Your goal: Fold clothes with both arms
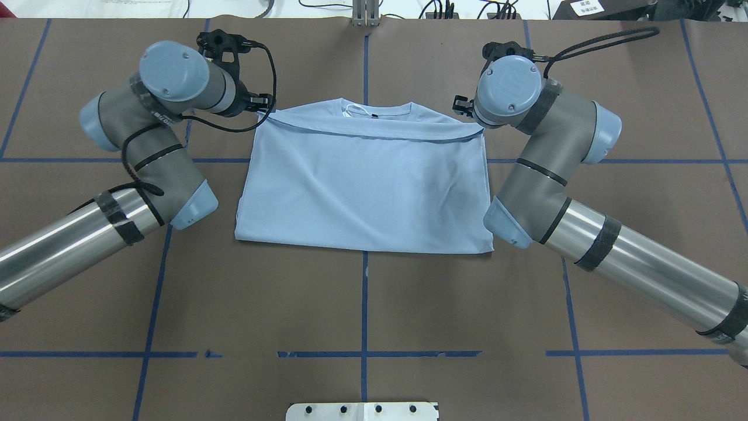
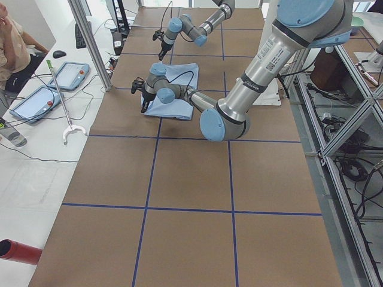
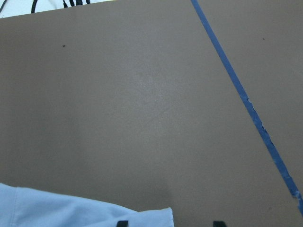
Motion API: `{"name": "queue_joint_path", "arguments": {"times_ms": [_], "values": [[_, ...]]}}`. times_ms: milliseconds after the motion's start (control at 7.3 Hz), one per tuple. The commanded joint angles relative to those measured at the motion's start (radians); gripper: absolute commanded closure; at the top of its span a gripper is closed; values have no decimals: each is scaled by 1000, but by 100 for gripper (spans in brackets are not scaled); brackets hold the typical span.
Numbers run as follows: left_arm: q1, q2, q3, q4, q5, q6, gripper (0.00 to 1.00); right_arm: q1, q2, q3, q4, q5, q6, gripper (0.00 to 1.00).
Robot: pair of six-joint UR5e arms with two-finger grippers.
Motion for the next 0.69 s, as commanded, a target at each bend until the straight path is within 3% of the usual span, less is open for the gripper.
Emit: {"name": "queue_joint_path", "arguments": {"times_ms": [0,137,274,411,548], "values": [[38,194,-270,-9,-63,5,0,5,-5,27,2,9,-36,0],[105,296,-371,-10,-55,-1,0,6,-8,29,2,9,-36,0],[134,350,-410,-30,-52,-51,0,5,-8,31,2,9,-36,0],[185,376,-410,-76,-12,-108,6,5,-8,31,2,8,-34,0],[242,378,-401,-82,41,-172,25,5,-8,31,2,8,-36,0]]}}
